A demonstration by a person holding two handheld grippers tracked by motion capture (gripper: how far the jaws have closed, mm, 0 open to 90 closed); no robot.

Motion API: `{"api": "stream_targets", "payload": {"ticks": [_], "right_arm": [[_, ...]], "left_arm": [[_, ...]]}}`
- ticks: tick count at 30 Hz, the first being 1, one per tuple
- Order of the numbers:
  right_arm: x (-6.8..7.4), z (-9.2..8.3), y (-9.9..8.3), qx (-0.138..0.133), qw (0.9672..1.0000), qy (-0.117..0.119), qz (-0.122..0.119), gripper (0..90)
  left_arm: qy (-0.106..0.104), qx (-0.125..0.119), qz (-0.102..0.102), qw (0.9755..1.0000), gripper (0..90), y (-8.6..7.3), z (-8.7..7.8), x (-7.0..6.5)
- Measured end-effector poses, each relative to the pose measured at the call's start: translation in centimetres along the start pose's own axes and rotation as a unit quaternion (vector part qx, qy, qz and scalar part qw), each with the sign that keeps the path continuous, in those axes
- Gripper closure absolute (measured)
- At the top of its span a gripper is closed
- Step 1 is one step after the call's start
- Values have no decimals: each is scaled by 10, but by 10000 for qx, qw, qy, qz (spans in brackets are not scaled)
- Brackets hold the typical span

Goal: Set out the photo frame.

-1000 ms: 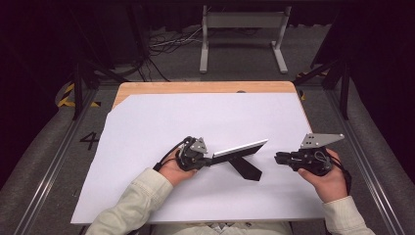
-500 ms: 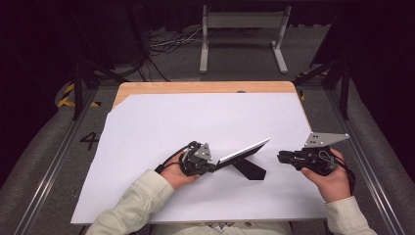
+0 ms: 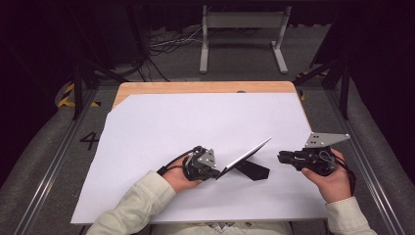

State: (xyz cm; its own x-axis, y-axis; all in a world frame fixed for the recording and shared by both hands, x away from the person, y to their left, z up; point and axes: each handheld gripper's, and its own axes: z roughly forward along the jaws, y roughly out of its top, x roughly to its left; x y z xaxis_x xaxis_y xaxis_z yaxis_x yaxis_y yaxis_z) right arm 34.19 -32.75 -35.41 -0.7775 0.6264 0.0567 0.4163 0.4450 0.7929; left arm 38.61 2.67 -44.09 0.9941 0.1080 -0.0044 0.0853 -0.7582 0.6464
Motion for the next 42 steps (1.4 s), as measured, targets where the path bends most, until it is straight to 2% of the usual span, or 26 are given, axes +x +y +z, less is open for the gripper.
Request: {"api": "stream_targets", "payload": {"ticks": [18,35,42], "right_arm": [[0,-1,0,22,10000,9,-4,780],[0,-1,1,54,10000,12,-34,753],[1,-2,1,57,9999,-63,-64,724]], "left_arm": [[-282,60,377,9989,900,9,4,-16],[-537,123,555,9969,900,15,11,-30],[-623,131,606,9961,900,18,14,-34]]}}
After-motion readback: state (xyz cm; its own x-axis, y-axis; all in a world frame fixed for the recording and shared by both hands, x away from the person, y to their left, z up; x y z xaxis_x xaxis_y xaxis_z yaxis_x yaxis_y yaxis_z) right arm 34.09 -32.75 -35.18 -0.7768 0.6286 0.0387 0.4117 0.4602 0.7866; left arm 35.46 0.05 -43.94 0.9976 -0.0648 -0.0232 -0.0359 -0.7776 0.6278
